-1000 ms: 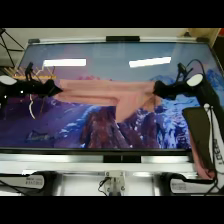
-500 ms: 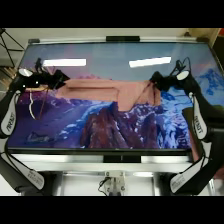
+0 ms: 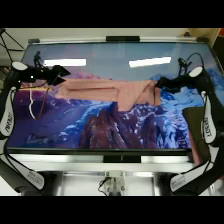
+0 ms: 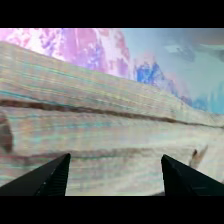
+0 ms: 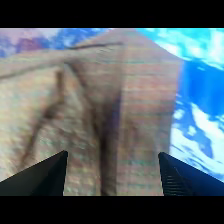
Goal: Fold the shirts.
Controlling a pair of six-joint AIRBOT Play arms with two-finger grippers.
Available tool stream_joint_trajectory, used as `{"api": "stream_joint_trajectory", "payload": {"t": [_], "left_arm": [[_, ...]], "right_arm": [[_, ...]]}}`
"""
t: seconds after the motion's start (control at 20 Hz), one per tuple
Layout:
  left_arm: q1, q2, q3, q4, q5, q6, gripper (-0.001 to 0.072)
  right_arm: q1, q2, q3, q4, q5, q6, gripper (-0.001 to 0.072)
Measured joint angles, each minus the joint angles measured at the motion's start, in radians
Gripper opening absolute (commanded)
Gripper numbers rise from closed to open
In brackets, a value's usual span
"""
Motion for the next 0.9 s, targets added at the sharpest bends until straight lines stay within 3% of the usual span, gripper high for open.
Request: {"api": "stream_joint_trajectory", "payload": {"t": [0.2, 0.3, 0.6, 0.65, 0.75, 0.8, 0.9], "left_arm": [[-0.027, 0.041, 0.007, -0.002, -0.061, 0.003, 0.0658], [-0.051, 0.05, 0.008, -0.001, -0.086, 0.003, 0.0597], [-0.112, 0.058, 0.009, -0.002, -0.11, 0.003, 0.0597], [-0.119, 0.058, 0.009, -0.003, -0.112, 0.003, 0.0597], [-0.129, 0.059, 0.009, -0.003, -0.111, 0.0, 0.0597], [-0.135, 0.059, 0.009, 0.0, -0.112, -0.006, 0.0597], [-0.148, 0.059, 0.009, -0.005, -0.113, -0.007, 0.0597]], "right_arm": [[-0.019, -0.04, 0.0, -0.011, 0.036, 0.008, 0.07], [-0.018, -0.079, 0.0, 0.039, 0.047, 0.01, 0.0701], [0.024, -0.161, 0.004, 0.187, 0.045, 0.012, 0.0686], [0.036, -0.17, 0.004, 0.203, 0.044, 0.014, 0.0593], [0.061, -0.186, 0.001, 0.201, 0.047, 0.026, 0.0182], [0.069, -0.19, 0.001, 0.196, 0.048, 0.033, 0.0083], [0.079, -0.186, 0.0, 0.2, 0.05, 0.042, 0.0041]]}}
